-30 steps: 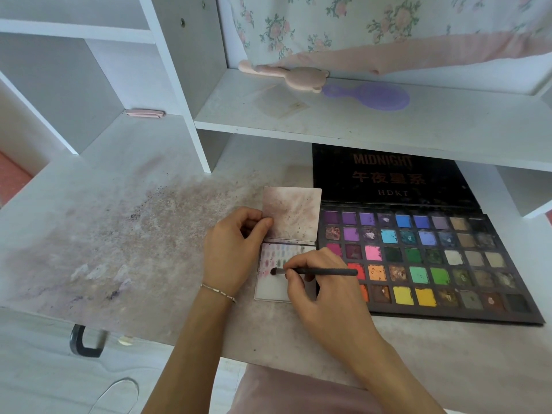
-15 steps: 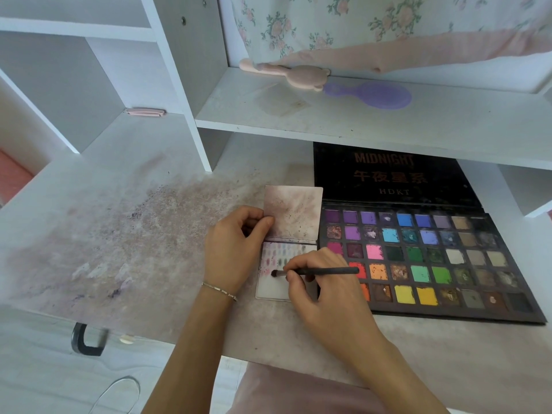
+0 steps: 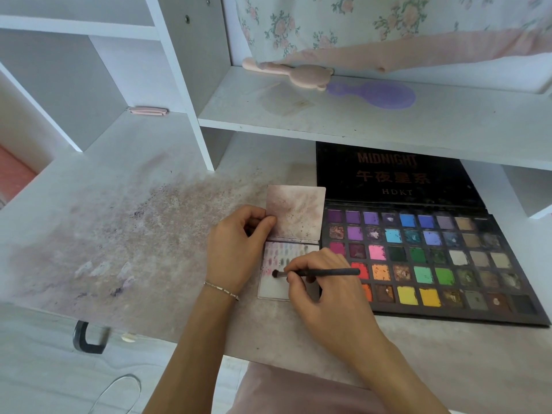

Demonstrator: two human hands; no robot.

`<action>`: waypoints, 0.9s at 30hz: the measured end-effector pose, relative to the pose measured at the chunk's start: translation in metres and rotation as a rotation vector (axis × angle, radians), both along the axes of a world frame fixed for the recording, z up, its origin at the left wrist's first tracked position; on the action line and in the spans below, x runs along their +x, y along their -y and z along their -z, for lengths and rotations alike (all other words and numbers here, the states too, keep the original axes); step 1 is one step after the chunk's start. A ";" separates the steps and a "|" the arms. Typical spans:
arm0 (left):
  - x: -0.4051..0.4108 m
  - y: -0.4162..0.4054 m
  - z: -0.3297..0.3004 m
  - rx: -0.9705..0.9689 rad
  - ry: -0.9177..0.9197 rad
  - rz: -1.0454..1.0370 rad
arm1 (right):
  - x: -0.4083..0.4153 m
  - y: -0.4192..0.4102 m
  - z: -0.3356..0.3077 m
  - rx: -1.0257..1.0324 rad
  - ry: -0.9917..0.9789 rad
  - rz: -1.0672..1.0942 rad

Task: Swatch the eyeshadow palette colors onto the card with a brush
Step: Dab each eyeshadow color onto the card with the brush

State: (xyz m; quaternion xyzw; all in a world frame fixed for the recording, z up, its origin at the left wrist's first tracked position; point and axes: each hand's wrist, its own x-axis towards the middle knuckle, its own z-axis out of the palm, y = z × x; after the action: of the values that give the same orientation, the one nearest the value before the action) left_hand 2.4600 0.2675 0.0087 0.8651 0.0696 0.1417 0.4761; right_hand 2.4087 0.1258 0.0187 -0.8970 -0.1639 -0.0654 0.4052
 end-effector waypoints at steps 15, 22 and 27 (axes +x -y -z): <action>0.000 -0.001 0.000 0.009 0.002 0.000 | -0.001 0.002 0.000 0.031 -0.020 -0.025; 0.000 0.000 0.001 -0.002 -0.001 0.001 | -0.001 0.014 -0.006 0.467 -0.101 0.064; 0.000 0.000 0.001 -0.013 0.002 -0.004 | -0.005 0.037 -0.007 0.528 -0.116 0.117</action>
State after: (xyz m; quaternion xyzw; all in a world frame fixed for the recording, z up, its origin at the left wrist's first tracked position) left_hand 2.4600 0.2673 0.0078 0.8618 0.0720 0.1429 0.4814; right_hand 2.4040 0.0883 0.0257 -0.7704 -0.0655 -0.0779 0.6293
